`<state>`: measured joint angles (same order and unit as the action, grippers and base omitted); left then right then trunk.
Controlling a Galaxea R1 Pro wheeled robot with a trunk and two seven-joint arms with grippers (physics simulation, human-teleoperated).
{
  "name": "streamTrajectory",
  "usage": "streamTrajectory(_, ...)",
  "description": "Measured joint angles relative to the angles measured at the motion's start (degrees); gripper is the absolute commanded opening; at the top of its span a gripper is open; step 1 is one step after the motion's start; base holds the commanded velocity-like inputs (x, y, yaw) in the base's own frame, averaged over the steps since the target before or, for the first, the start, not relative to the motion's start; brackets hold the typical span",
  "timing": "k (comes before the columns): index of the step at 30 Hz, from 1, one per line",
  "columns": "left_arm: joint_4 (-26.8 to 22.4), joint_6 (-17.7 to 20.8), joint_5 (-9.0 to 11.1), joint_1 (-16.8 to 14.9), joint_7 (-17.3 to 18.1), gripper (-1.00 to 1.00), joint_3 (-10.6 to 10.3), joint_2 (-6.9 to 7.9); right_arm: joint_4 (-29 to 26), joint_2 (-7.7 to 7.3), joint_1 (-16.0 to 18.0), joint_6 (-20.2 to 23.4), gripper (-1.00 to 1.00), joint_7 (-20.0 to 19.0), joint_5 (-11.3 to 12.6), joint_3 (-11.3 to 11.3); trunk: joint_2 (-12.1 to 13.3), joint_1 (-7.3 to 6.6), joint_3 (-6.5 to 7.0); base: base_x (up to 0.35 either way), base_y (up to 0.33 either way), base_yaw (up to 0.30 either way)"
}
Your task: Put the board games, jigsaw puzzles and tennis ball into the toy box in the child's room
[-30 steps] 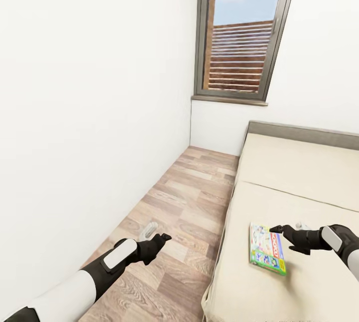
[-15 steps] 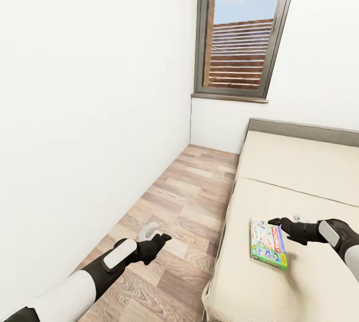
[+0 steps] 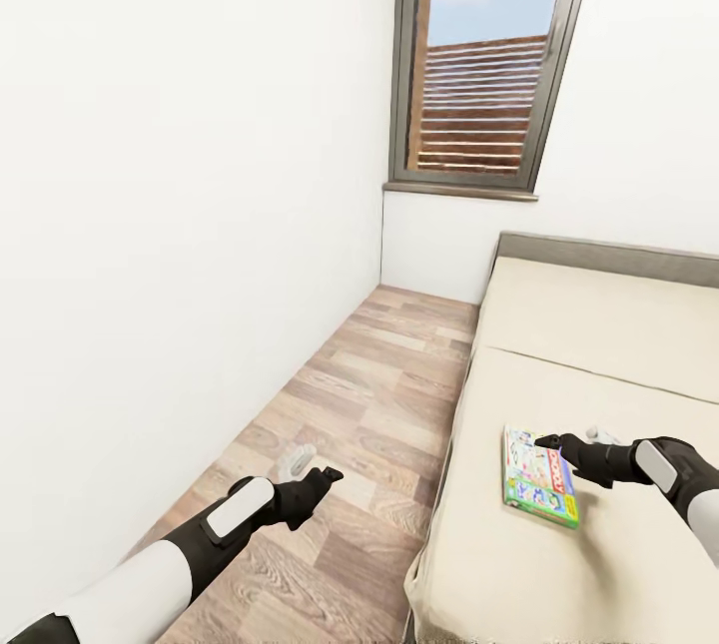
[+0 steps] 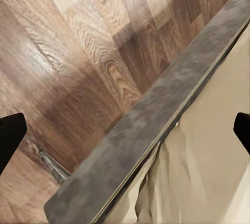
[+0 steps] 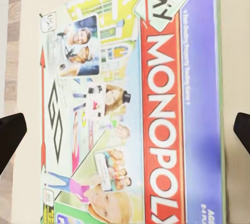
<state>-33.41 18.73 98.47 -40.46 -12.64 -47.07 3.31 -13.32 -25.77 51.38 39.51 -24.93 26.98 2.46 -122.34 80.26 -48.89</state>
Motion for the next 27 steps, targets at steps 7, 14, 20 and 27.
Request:
streamTrajectory(7,-0.02,0.0,-0.02,0.04,0.02,1.0,-0.02,0.0,0.0,0.02,0.0,-0.02,1.0,-0.07,0.03,0.0,-2.81,1.54,-1.26,0.0,0.0,0.0)
streamTrajectory(14,-0.09,0.01,-0.13,0.16,1.17,1.0,-0.04,0.12,0.0,-0.08,0.0,-0.01,1.0,-0.11,0.05,0.01,-3.62,1.98,-1.62,0.0,0.0,0.01)
streamTrajectory(20,-0.13,0.06,-0.18,0.18,1.29,1.0,-0.05,0.14,0.01,-0.13,0.02,-0.04,1.0,-0.26,0.02,0.01,-3.63,1.98,-1.56,0.0,0.0,0.164)
streamTrajectory(27,-0.14,0.08,-0.19,0.19,1.3,1.0,-0.06,0.15,0.02,-0.14,0.02,-0.05,1.0,-0.54,0.0,0.0,-3.63,1.98,-1.32,0.0,0.0,0.25)
